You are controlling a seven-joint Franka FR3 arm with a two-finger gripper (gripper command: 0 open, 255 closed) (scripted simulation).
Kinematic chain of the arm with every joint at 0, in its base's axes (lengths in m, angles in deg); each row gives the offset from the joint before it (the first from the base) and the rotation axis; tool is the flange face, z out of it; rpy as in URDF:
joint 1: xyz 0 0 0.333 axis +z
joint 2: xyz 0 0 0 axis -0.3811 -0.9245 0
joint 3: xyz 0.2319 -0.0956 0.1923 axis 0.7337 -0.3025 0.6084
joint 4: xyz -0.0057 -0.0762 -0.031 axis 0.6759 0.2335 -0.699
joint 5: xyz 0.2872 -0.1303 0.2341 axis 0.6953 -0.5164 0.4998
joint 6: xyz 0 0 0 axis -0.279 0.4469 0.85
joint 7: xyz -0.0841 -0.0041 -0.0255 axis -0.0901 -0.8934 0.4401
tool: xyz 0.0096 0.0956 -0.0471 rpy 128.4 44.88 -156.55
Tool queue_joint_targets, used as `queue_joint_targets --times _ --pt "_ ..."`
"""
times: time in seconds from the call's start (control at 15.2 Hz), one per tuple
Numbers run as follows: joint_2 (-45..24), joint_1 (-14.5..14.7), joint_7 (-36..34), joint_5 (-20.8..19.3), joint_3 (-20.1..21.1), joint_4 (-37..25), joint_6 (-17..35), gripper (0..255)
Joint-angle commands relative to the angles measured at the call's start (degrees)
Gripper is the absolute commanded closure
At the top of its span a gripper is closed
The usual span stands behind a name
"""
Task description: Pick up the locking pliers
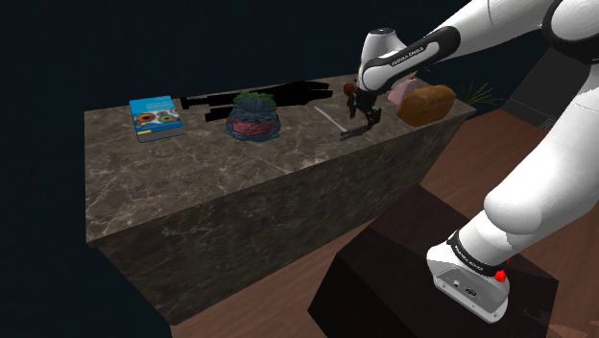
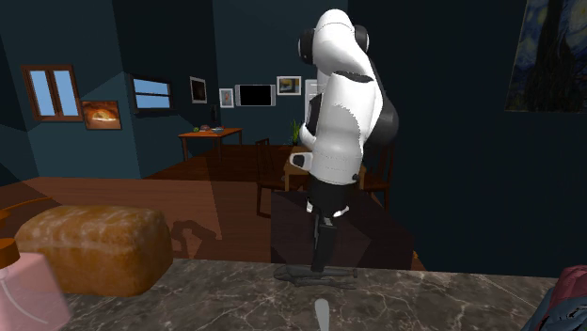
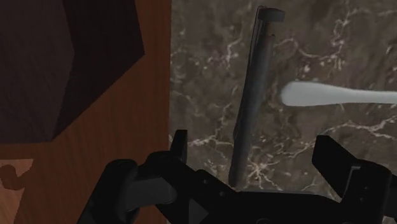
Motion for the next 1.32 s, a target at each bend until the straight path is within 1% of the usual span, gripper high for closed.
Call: queue_joint_targets --times 0.0,0.4,0.53,0.59,1.19,1.25 --pt "-1.8 0.0 -2.0 -0.6 -0.5 -0.7 0.9 0" --pt "-5.4 0.3 -3.7 -2.2 -1.0 0.1 5.2 0" --pt "-5.4 0.3 -3.7 -2.2 -1.1 0.1 5.2 0" --pt "-5.4 0.3 -3.7 -2.2 -1.0 0.0 5.1 255" --pt "-5.4 0.3 -3.7 -2.2 -1.1 0.1 5.2 255" --pt "-4.9 0.2 -3.4 -2.0 -1.0 0.0 4.5 255"
